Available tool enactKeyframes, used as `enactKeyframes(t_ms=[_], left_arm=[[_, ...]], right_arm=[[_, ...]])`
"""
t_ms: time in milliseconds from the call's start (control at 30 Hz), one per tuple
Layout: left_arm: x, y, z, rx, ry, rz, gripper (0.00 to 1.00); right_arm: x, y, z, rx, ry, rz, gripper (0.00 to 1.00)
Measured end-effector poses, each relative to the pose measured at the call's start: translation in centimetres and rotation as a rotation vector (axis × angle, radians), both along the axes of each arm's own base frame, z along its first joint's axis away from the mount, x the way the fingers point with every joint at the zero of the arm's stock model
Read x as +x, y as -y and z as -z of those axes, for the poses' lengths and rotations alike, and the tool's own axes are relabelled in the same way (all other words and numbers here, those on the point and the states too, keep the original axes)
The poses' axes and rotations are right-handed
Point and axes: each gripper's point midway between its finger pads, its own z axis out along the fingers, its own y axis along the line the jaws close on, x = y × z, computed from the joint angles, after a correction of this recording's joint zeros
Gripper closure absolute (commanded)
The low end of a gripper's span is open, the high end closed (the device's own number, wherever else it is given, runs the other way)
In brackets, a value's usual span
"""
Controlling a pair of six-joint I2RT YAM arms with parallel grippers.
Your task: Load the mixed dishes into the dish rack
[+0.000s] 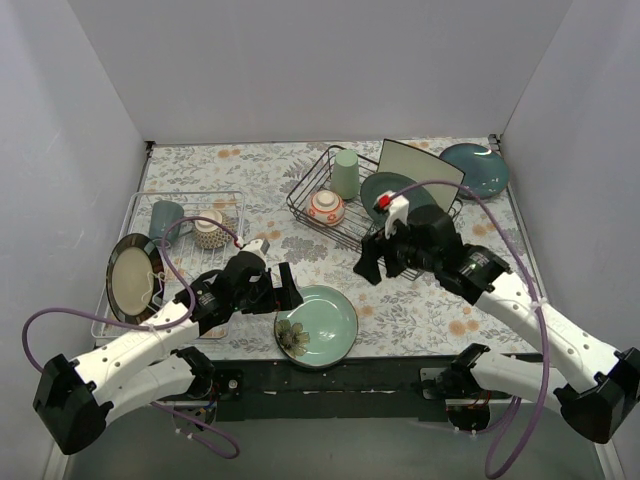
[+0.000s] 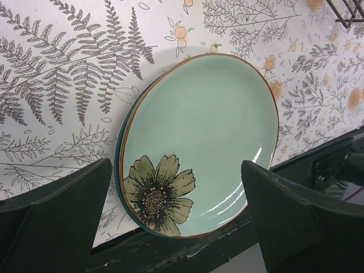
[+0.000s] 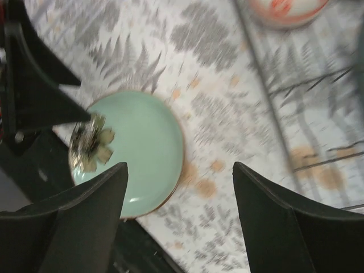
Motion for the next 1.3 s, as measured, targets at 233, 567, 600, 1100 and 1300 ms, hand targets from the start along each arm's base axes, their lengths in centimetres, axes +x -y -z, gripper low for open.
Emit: enactKeyframes(t_ms=[233,567,600,1100,1300], left_arm=[[0.0,-0.1,0.6,0.019,-0.019,-0.009,0.02],[0.0,-0.1,1.0,0.029,-0.030,-0.008,0.02],[0.0,-0.2,1.1,0.032,-0.033,-0.008,0.02],[-0.1,-0.2,1.6,0.047,-0.050,-0.008,0.02],[-0.1,-0.2,1.6,0.048,-0.050,-0.007,0.02]], right_arm=[[-7.2,-1.9,8.8,-0.046,-0.277,-0.085,0.35],[-8.2,-2.6,15.1,-0.122,-0.376,0.033,0.47],[-8.2,-2.4,15.8,-0.136,-0.387,0.048,0.47],[-7.9,-2.1,20.4,-0.198,-0.436,0.148,0.52],[-7.5,-2.0,20.0,-0.184,-0.424,0.186,0.67]])
